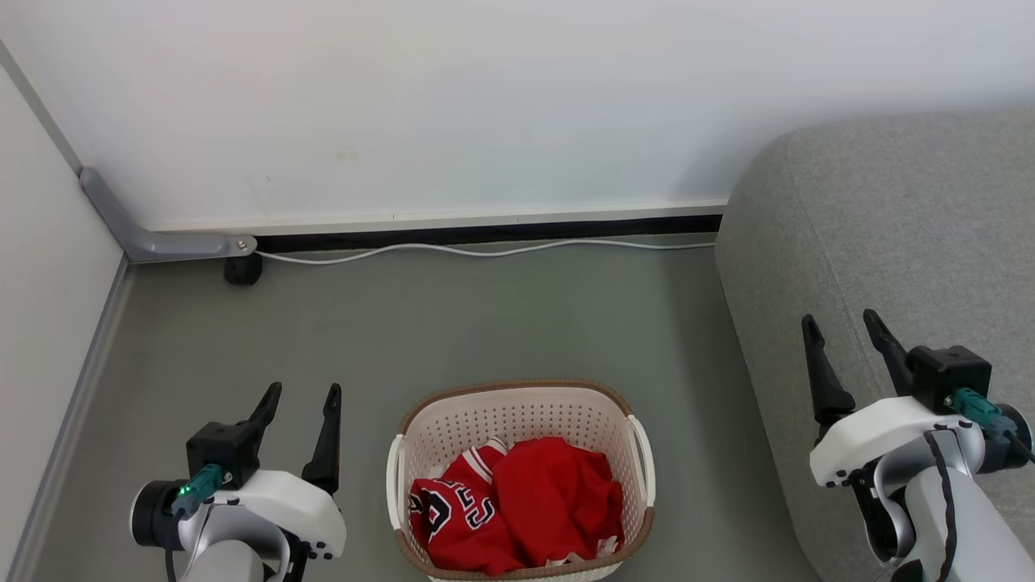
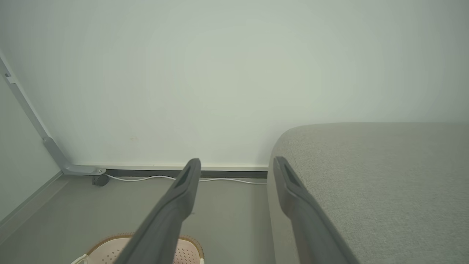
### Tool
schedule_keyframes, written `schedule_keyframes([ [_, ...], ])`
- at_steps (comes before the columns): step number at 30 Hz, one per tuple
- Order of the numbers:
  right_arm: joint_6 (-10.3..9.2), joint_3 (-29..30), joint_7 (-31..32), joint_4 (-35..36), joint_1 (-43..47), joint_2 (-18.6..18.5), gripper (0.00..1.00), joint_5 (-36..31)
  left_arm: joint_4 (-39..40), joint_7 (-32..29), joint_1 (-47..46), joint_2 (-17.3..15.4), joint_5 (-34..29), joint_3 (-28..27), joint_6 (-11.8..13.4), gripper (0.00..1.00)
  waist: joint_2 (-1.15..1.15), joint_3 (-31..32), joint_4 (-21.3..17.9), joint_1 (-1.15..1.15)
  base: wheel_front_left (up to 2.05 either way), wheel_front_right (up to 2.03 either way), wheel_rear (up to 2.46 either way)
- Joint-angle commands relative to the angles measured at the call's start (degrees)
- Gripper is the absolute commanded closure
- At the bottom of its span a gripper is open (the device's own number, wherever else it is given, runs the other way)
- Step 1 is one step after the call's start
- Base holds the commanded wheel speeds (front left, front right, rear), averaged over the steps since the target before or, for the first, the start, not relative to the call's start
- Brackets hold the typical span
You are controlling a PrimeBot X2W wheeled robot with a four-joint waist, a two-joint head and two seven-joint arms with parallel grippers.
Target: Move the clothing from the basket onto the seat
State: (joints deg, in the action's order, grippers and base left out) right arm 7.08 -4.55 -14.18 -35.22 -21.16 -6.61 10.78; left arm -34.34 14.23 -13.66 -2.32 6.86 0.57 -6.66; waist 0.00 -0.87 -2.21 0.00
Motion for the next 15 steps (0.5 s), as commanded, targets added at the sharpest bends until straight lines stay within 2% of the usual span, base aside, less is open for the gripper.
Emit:
schedule_keyframes([
  [1,0.41,-1.3,-0.8,2.2,-1.7,-0.3,0.00,-0.2,1.6,0.8,-2.7,-0.7,-0.3,-1.7,0.0,0.00,0.00,-0.7,-0.1,0.00,0.00,0.00,0.00],
  [9,0.41,-1.3,-0.8,5.8,-3.4,-0.7,0.00,-0.8,2.8,0.8,-3.8,-0.6,0.3,-1.2,-0.2,0.00,0.00,-6.1,-0.6,0.00,0.00,0.00,0.00],
  [15,0.41,-0.5,-0.8,9.1,-6.1,-0.8,0.00,-0.4,3.4,0.8,-6.4,-0.6,1.6,0.3,-0.2,0.00,0.00,-12.9,-1.0,0.00,0.00,0.00,0.00],
])
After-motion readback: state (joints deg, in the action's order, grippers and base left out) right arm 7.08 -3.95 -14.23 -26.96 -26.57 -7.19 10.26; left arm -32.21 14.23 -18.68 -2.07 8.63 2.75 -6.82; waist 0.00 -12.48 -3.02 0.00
